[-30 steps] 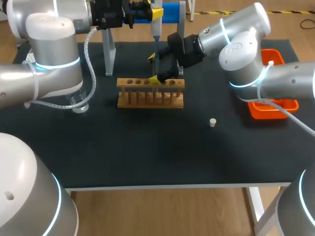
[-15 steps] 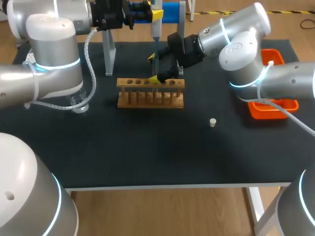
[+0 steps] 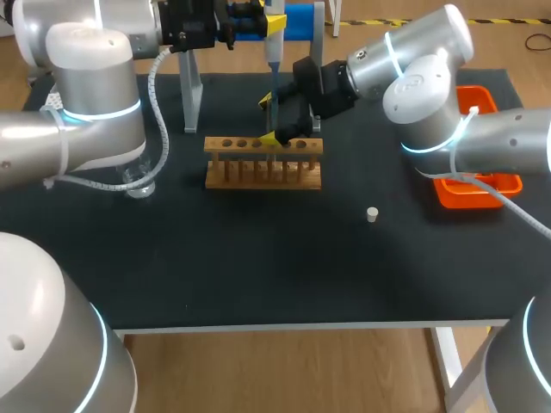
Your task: Invert the test tube, pick up the pipette, mount the tip to pipette, aspirate from beaker and dispense into the tube, eject the tip, return the pipette, and cap with the stopper.
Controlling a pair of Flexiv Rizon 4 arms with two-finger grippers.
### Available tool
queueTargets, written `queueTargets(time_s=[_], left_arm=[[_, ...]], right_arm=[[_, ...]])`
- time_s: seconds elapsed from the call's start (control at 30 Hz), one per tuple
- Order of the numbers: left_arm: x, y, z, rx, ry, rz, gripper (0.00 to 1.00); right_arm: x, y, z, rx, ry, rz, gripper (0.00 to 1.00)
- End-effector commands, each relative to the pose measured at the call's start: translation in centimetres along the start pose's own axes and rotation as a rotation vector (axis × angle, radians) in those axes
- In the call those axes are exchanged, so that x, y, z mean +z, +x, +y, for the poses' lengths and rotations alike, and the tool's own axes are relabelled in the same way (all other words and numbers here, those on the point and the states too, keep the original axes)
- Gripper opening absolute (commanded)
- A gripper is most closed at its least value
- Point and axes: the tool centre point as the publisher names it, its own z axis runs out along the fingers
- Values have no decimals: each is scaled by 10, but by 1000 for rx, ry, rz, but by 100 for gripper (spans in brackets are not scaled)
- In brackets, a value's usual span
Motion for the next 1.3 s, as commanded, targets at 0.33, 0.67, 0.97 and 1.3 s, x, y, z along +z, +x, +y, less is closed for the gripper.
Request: queueTargets(time_s=[0.33,0.67,0.97,1.3], left_arm=[[1,-1,1,4,0,-7,0],[0,3,1,5,-1,-8,0],[-2,5,1,3,-2,-12,0],[-1,4,3,1,1,-12,0]], right_arm=[[-1,0,1,1,4,3,100],[-1,0,1,1,4,3,100],[-1,0,1,1,4,3,100],[-1,0,1,1,4,3,100]])
